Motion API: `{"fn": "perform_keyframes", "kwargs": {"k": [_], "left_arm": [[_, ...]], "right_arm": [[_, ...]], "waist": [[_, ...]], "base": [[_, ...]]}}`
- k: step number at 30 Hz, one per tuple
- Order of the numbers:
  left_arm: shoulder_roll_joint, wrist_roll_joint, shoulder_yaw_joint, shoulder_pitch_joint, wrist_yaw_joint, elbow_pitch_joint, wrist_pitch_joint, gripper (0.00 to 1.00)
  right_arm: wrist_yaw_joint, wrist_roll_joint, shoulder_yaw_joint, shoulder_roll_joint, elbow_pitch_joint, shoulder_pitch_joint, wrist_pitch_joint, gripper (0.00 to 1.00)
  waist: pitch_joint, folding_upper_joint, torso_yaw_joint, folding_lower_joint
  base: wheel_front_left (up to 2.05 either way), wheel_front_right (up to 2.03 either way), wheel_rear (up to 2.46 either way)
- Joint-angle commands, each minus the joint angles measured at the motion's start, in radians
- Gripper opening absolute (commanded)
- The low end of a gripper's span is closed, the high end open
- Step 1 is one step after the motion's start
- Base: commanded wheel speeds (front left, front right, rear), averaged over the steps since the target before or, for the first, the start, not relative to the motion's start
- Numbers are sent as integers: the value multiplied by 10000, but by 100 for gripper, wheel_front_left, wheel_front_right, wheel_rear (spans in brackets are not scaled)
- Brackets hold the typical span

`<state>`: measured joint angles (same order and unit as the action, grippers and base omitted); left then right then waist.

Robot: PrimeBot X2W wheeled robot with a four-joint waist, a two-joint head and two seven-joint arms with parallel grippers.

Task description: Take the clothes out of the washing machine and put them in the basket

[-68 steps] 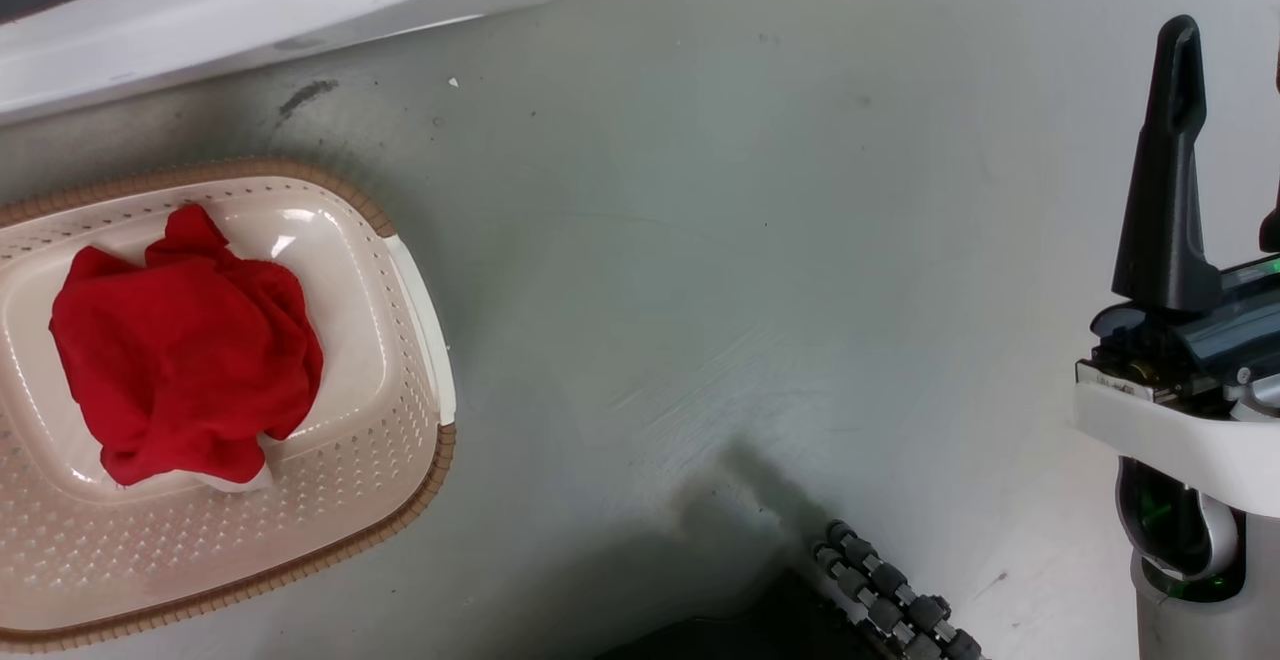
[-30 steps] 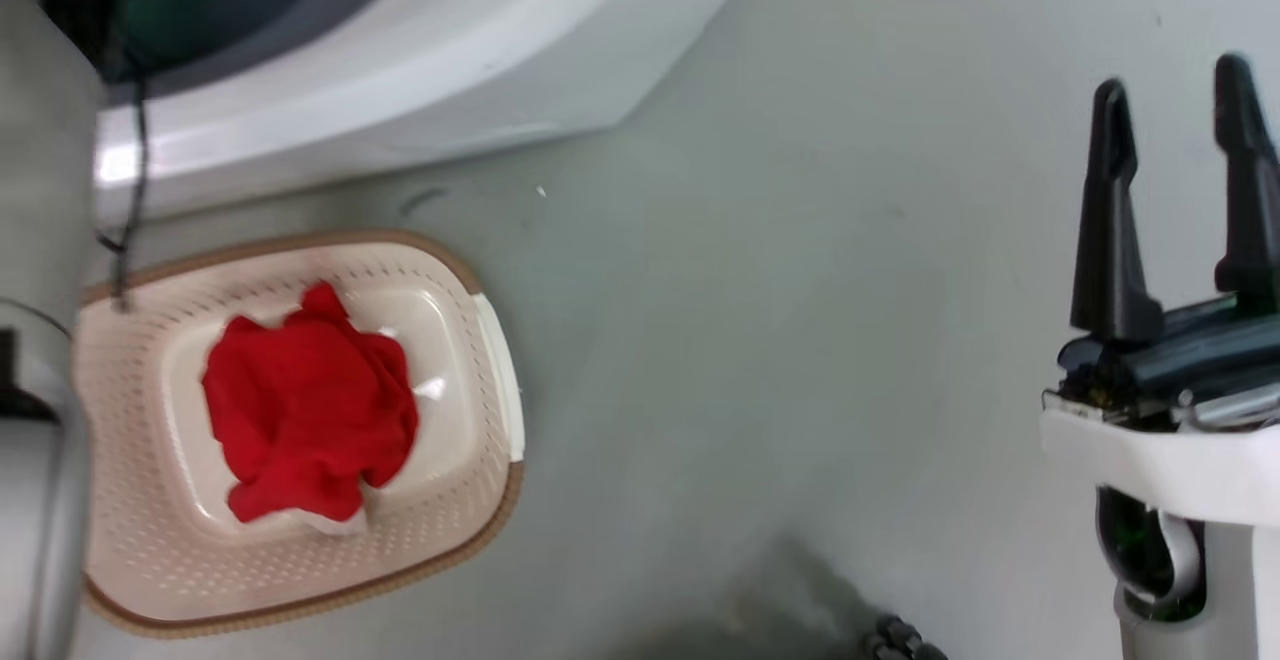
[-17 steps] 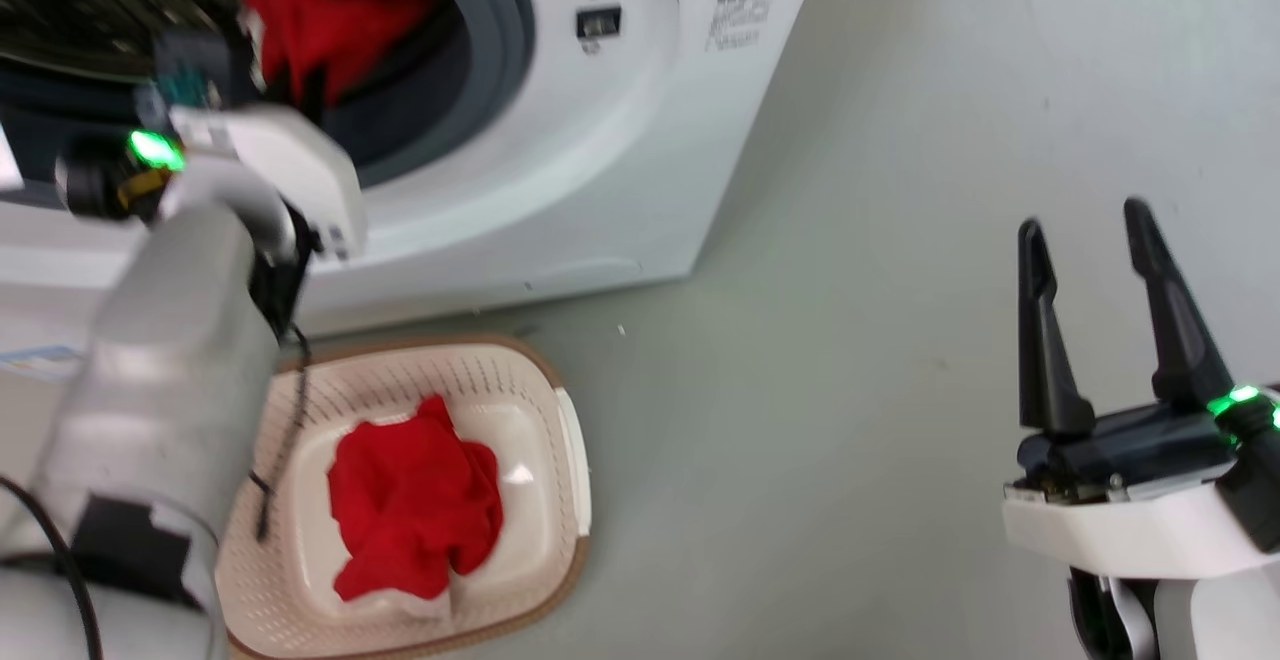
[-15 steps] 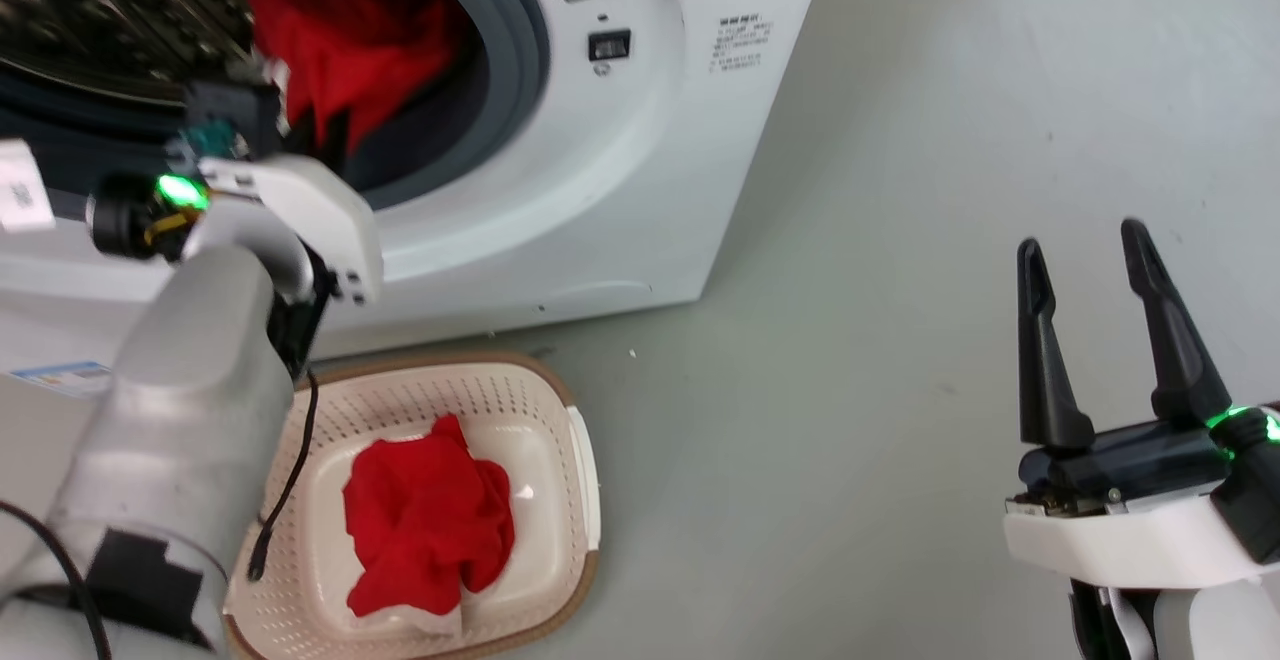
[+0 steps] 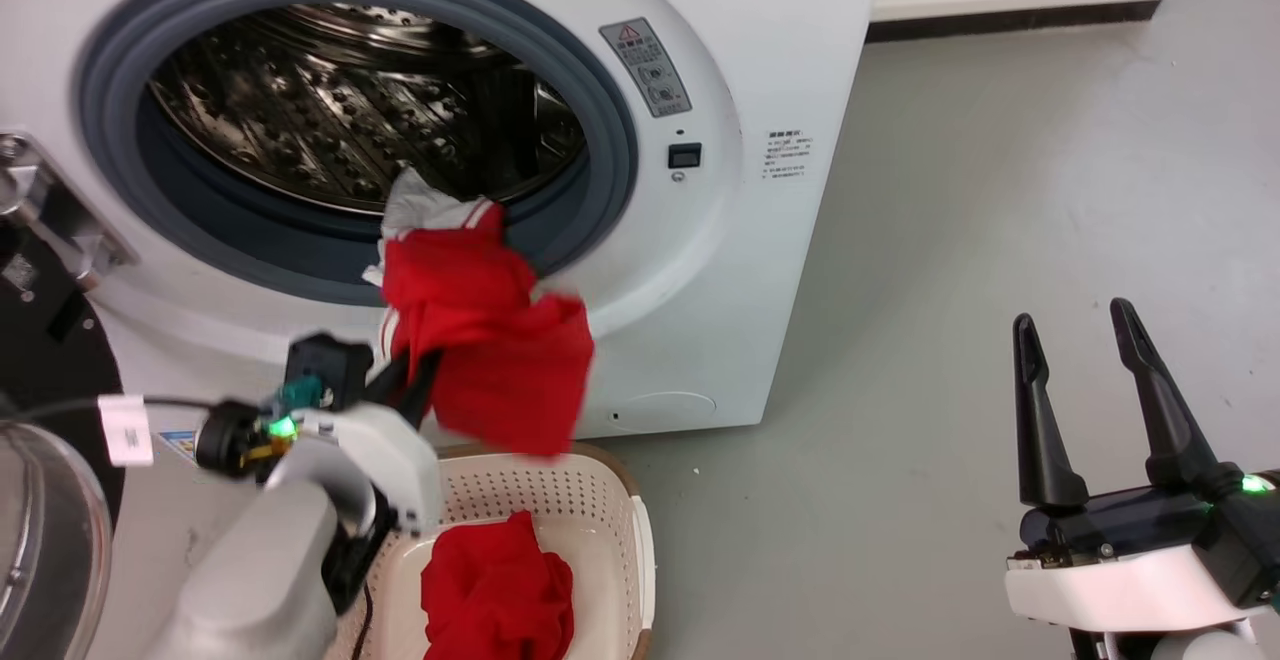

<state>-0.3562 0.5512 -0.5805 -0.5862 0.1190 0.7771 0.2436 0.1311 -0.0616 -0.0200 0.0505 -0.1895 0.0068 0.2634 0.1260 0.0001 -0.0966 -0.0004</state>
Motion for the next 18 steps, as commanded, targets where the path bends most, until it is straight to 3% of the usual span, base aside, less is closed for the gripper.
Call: {"fn": "perform_keyframes", "kwargs": {"k": [1, 10, 18], "left_arm": [[-33, 128, 30, 258, -46, -96, -15, 0], [73, 352, -222, 1768, -353, -573, -337, 0], [400, 395, -474, 1954, -361, 622, -486, 0]], "right_arm": [[-7, -7, -11, -6, 26, 140, 20, 100], [-7, 10, -91, -6, -36, -85, 20, 100], [-7, 18, -236, -7, -149, -571, 20, 100]], "waist": [[-138, -1, 116, 4], [122, -1, 21, 4], [957, -1, -414, 4]], "base": [[0, 0, 0], [0, 0, 0], [0, 0, 0]]}}
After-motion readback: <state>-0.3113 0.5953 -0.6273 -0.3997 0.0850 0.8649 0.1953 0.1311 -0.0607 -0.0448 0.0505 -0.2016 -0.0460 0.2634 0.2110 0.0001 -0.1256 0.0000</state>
